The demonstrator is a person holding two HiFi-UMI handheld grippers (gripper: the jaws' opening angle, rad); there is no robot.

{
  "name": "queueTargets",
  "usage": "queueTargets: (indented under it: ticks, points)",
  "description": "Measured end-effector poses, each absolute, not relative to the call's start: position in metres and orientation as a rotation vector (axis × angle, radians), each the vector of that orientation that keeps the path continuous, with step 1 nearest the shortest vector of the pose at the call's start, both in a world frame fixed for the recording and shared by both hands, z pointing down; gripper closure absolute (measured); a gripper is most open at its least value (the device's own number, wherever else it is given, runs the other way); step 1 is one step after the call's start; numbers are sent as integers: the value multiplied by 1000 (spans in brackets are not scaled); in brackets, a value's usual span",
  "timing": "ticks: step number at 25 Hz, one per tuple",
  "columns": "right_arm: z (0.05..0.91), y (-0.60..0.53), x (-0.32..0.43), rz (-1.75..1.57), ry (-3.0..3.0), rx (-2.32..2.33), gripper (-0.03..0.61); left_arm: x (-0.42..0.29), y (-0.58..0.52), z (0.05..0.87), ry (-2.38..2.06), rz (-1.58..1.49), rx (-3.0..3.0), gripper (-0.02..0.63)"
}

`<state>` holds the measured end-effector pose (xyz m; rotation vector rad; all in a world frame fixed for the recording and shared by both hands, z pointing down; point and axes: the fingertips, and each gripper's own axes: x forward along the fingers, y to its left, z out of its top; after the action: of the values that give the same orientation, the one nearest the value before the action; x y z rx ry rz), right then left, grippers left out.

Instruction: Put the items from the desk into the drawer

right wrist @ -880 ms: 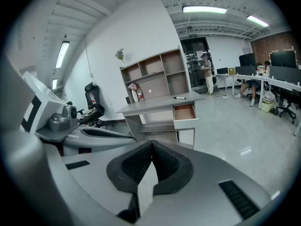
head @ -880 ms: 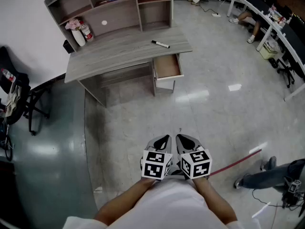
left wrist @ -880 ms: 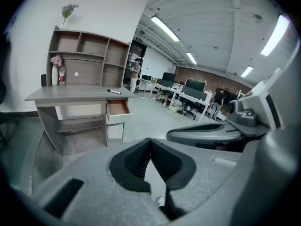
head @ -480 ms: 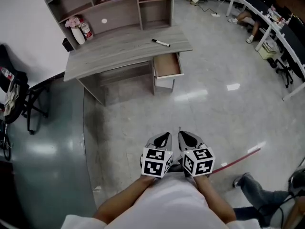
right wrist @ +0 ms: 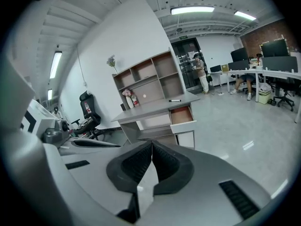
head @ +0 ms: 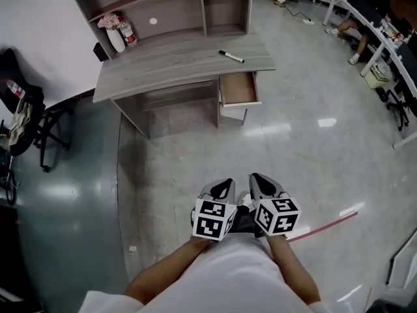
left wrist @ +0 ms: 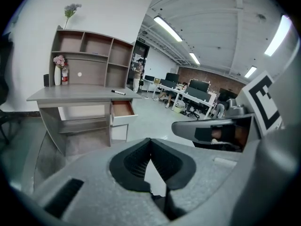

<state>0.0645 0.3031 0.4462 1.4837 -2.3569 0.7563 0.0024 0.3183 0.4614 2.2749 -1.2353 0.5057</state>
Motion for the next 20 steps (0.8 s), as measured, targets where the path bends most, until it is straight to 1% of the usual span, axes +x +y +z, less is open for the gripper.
queueTargets:
  ticks: [5,20]
  points:
    - [448,273,58,732,-2375,1396,577,9,285,461,-1247,519,2263,612]
    - [453,165,90,753,-2426,1272,577,46,186,470,-1299,606,2179,612]
